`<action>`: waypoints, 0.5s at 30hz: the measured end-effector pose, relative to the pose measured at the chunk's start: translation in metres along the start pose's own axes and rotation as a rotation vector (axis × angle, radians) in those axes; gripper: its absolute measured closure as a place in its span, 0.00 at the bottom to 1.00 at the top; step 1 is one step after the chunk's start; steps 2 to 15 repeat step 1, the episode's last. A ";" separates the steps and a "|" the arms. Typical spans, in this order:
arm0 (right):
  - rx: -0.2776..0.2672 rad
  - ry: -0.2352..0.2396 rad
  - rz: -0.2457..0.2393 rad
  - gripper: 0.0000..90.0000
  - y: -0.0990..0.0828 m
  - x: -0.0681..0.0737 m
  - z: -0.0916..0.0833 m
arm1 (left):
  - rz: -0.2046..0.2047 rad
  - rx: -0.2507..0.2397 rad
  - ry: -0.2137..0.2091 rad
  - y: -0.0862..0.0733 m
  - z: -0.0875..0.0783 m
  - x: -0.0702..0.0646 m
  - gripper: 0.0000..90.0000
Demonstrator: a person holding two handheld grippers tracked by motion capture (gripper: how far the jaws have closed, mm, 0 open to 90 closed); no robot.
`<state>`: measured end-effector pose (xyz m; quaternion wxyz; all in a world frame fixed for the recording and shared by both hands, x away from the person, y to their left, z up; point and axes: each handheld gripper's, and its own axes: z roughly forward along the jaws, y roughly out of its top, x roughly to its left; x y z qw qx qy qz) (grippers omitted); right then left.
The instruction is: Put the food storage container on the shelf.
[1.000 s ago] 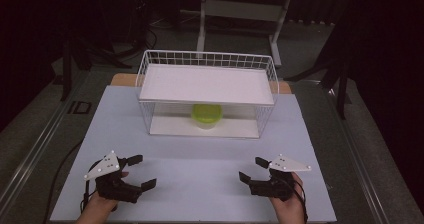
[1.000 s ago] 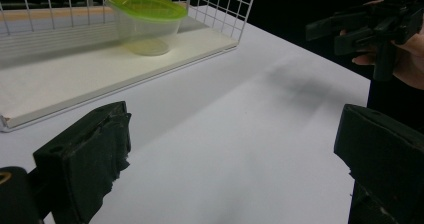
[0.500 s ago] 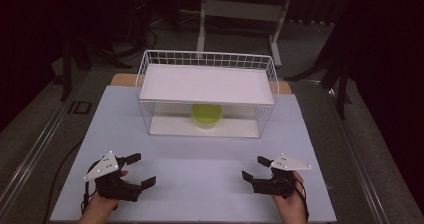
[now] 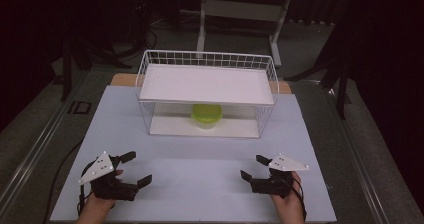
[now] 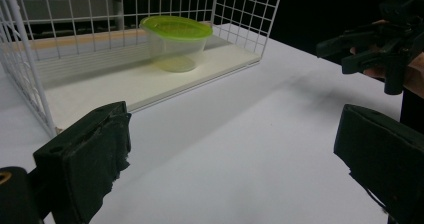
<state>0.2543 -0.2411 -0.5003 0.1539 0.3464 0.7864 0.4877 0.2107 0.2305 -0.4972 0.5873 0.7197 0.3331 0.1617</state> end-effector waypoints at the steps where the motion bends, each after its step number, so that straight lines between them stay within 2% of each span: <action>1: 0.009 -0.003 -0.005 0.20 0.000 0.001 0.001 | 0.001 -0.001 0.000 0.000 0.000 0.000 0.03; 15: 0.009 -0.003 -0.005 0.20 0.000 0.001 0.001 | 0.001 -0.001 0.000 0.000 0.000 0.000 0.03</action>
